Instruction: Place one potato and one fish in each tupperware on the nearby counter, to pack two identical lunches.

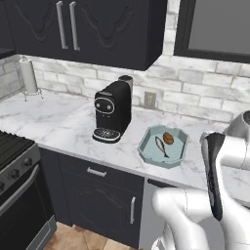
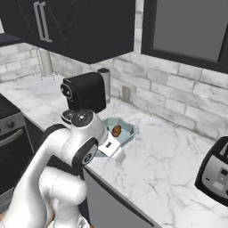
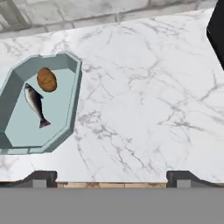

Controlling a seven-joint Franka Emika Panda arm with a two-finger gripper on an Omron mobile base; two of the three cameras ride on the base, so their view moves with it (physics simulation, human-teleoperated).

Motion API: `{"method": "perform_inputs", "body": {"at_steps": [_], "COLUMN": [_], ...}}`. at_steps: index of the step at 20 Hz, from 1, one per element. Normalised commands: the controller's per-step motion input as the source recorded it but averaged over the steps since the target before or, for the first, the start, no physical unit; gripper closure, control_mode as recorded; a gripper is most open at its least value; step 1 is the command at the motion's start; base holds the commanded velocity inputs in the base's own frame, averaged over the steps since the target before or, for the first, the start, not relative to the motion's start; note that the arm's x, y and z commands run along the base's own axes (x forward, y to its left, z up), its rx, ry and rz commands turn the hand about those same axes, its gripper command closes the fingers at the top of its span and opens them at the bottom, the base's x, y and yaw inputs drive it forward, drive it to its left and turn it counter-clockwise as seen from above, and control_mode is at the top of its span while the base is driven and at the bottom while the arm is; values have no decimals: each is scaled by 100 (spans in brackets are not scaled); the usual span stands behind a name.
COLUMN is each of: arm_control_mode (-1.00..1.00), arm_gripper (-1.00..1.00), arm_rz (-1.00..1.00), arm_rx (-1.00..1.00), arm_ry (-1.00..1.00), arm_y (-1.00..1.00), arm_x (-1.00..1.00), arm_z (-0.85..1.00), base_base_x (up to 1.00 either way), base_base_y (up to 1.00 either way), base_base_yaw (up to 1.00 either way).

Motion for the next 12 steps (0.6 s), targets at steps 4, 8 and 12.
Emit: {"method": "perform_inputs", "body": {"at_steps": [4, 8, 12], "arm_control_mode": [-100, -100, -100], "arm_gripper": [-100, -100, -100], "arm_rz": [0, 0, 0], "arm_rx": [5, 1, 0], "arm_ry": [-30, -28, -23], "arm_y": [-41, -34, -28], "arm_x": [-71, -59, -36], "arm_z": [86, 100, 100], "base_base_x": [0, 0, 0], "base_base_y": [0, 0, 0], "base_base_yaw": [0, 0, 0]}}
